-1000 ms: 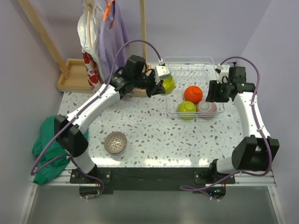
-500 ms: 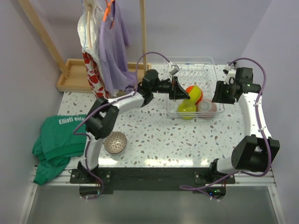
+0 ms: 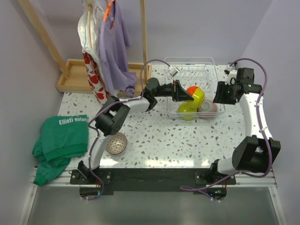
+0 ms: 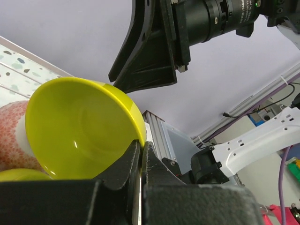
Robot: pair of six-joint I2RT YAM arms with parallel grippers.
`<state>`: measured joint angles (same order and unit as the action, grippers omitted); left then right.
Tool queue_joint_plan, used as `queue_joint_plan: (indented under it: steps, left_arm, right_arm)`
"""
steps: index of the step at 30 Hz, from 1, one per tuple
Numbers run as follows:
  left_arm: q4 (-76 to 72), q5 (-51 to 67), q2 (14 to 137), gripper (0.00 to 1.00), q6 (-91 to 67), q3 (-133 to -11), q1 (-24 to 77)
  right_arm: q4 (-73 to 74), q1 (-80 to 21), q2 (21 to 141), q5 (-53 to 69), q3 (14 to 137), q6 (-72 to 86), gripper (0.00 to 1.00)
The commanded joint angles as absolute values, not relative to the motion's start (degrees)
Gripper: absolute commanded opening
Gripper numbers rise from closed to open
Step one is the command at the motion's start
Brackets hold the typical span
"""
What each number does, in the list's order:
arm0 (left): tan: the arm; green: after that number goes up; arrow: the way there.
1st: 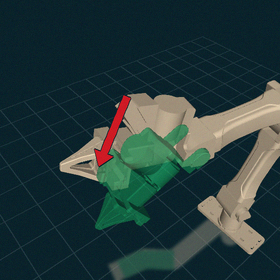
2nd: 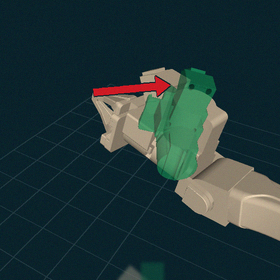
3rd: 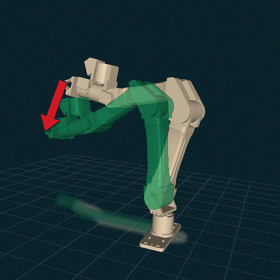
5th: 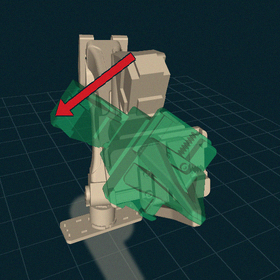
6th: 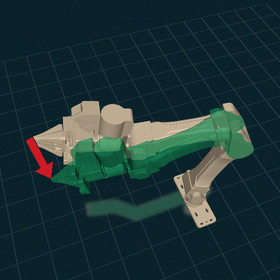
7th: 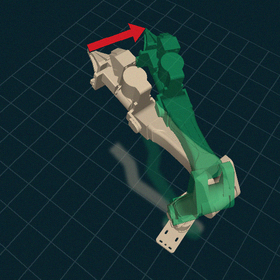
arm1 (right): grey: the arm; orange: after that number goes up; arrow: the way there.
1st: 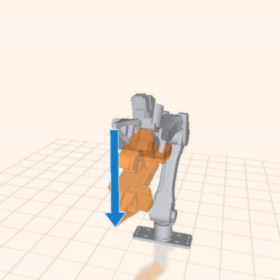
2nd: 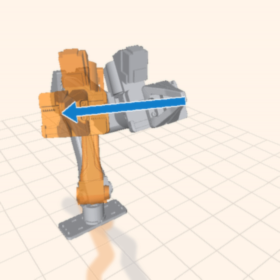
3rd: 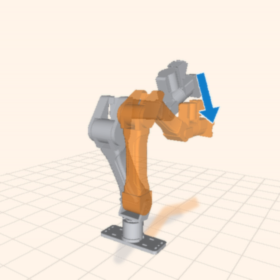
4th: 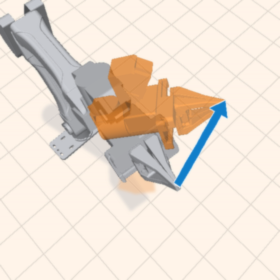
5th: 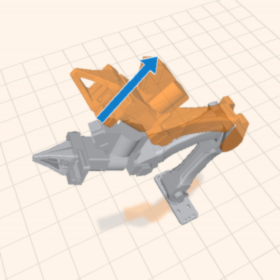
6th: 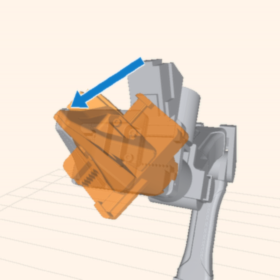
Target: Load the bowls into the dish rack
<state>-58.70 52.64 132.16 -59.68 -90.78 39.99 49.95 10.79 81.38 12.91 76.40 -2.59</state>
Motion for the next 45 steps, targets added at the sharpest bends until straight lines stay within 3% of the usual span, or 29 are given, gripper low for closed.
queue_joint_plan:
  steps: [1,24,31,45]
  left_arm:
    - [-66.01,50.71,133.06,0.00,-64.07,-94.04,41.57]
    - [-60.64,45.97,138.52,0.00,-66.62,-90.79,41.84]
    - [-68.37,47.11,135.89,0.00,-68.03,-91.75,42.71]
    - [-69.08,46.41,139.39,0.00,-69.78,-92.89,44.21]
  right_arm:
    - [50.98,11.07,80.42,12.48,77.87,-3.34,0.47]
    - [51.33,9.67,84.72,22.32,77.78,-3.16,0.34]
    - [51.32,6.59,86.30,22.15,79.45,-2.99,0.33]
    - [52.82,6.15,85.43,17.94,79.02,-4.57,0.31]
